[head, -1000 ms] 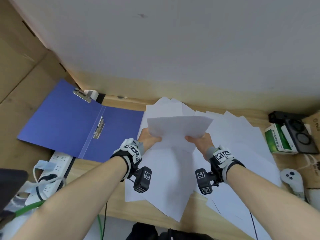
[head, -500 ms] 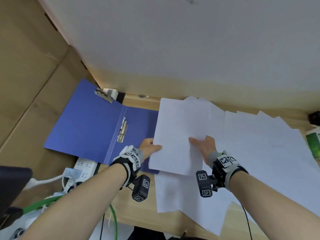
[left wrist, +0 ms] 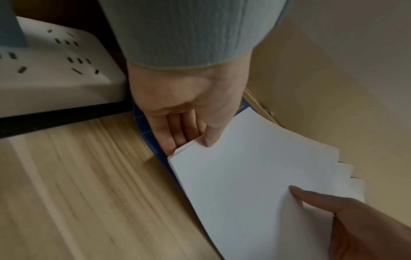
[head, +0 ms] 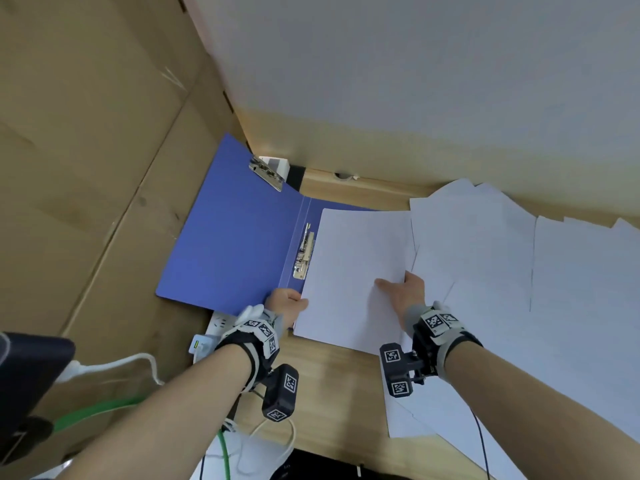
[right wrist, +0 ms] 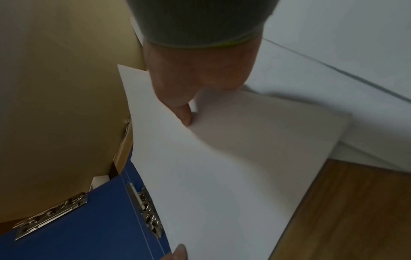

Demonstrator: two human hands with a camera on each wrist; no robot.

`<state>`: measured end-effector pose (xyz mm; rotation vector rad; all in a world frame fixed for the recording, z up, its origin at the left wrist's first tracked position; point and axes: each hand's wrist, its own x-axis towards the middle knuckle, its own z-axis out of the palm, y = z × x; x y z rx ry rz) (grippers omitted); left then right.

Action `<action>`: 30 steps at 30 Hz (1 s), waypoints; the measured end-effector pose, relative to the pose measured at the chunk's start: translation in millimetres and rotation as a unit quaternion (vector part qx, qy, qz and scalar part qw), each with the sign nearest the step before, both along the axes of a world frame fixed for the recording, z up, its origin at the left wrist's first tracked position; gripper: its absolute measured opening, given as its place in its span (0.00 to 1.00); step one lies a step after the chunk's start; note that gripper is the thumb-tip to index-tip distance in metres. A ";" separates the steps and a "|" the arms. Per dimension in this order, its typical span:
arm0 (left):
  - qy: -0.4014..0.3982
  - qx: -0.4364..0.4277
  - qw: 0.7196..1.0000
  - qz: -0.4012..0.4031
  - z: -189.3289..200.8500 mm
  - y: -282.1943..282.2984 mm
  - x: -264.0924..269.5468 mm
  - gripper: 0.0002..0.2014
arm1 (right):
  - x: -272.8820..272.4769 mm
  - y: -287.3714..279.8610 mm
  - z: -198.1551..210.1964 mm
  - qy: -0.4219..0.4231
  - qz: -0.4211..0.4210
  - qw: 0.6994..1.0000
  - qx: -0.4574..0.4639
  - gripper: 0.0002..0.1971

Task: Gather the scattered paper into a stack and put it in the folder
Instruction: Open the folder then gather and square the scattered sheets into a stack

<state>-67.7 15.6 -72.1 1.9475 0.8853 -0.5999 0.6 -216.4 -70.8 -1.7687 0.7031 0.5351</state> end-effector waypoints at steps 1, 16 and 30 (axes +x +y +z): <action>-0.003 0.009 1.000 -0.003 0.1 0.2 0.2 0.04 | 0.6 2.8 0.4 0.000 -0.002 1.000 0.000 0.05; -0.004 0.134 0.986 -0.103 -1.0 13.2 11.8 0.02 | 12.9 15.3 -14.0 0.015 0.012 0.999 -0.027 0.13; -0.161 0.149 0.951 -0.218 36.3 -32.4 20.2 0.13 | -19.1 -45.6 20.9 -0.079 -0.028 0.994 -0.076 0.17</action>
